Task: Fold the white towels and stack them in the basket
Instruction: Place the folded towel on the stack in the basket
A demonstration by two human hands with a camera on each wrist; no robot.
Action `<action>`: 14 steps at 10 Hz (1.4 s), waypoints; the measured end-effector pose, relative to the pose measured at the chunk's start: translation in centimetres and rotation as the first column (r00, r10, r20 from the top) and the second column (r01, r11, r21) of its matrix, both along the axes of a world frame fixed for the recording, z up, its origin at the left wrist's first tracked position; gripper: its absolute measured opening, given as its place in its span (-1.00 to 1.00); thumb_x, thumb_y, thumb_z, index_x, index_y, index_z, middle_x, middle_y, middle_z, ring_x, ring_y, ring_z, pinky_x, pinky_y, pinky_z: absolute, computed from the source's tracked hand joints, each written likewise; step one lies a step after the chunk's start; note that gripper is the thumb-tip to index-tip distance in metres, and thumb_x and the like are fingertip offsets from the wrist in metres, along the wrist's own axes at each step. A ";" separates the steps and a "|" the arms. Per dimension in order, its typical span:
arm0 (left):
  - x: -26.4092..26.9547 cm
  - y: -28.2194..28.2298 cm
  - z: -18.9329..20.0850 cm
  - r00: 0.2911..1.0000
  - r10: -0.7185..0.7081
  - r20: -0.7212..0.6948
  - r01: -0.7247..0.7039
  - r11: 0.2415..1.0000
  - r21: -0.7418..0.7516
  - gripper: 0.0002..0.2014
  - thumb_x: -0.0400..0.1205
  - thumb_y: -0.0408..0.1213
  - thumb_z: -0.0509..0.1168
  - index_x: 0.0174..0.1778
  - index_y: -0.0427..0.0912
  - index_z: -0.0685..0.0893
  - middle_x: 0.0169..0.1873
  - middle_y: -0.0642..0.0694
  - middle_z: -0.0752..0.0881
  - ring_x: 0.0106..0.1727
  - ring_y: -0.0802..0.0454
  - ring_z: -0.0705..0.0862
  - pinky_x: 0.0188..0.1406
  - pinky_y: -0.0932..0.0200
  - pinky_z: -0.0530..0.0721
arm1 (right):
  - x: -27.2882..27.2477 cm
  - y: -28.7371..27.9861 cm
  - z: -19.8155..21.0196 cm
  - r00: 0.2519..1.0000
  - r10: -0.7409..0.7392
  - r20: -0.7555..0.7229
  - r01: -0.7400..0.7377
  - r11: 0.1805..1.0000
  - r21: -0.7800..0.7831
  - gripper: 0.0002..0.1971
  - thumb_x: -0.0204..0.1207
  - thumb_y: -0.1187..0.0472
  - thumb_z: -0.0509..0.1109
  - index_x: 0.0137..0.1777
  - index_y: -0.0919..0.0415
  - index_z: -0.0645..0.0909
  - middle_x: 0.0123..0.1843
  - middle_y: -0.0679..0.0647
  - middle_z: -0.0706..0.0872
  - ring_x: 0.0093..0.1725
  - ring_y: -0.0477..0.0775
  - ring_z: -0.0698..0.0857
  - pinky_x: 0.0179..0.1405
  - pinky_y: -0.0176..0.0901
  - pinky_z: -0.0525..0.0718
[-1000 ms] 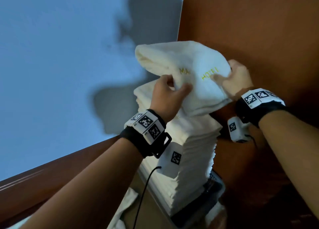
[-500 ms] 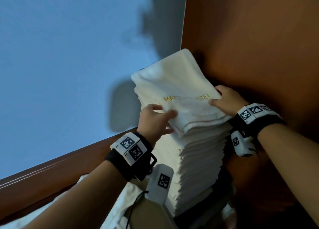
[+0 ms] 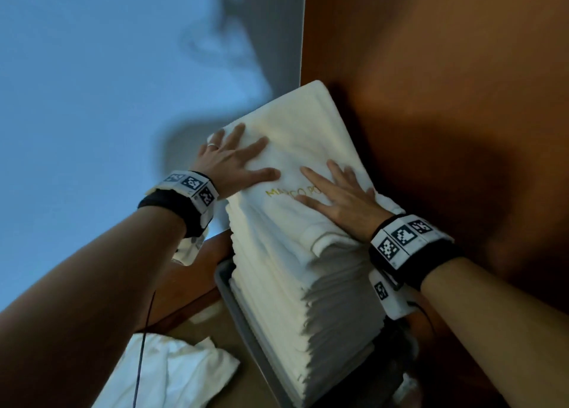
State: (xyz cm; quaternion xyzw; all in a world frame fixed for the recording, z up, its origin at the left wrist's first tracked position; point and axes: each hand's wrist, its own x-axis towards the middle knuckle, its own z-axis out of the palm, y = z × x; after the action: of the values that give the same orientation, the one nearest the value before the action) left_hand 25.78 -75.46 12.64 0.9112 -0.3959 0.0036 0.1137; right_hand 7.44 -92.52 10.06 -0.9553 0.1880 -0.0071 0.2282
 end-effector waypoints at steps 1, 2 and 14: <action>1.3 -0.7 -2.4 0.998 -0.047 -0.049 0.046 0.999 -0.019 0.23 0.06 0.85 -0.27 0.69 0.39 0.20 0.78 -0.04 -0.02 0.78 -0.20 -0.13 0.74 -0.27 -0.09 | 1.2 -0.7 -1.7 1.000 -0.003 -0.009 0.003 1.000 -0.017 -0.02 0.04 -0.81 -0.13 0.57 -0.64 -0.07 0.76 -0.09 -0.24 0.73 0.17 -0.25 0.57 0.60 -0.18; 2.2 -1.0 -2.9 0.970 -0.206 0.132 0.184 0.970 0.161 -0.02 0.26 0.68 -0.48 0.57 0.50 0.28 0.78 -0.08 0.03 0.75 -0.38 -0.09 0.70 -0.32 -0.03 | 2.1 -1.4 -2.6 1.000 0.000 -0.022 -0.001 0.998 -0.067 -0.16 0.23 -0.73 -0.13 0.58 -0.61 -0.07 0.76 -0.04 -0.23 0.73 0.23 -0.22 0.56 0.64 -0.09; -15.9 45.5 -6.2 0.944 0.251 -0.215 -0.243 0.968 0.063 -0.76 0.61 0.03 0.44 0.01 -0.05 0.83 -0.01 -0.07 0.82 0.07 -0.11 0.74 0.16 0.00 0.69 | -11.6 28.6 -6.4 0.932 0.039 0.361 0.046 0.973 -0.225 -0.83 0.51 0.26 0.33 -0.22 0.32 0.68 -0.25 0.33 0.72 -0.26 0.39 0.64 -0.24 0.11 0.69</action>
State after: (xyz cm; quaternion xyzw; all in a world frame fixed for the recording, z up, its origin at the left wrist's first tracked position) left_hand 9.84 -29.91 6.43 0.9502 -0.2636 -0.0905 0.1396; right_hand -4.16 -63.90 3.61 -0.9570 0.1422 -0.2058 0.1472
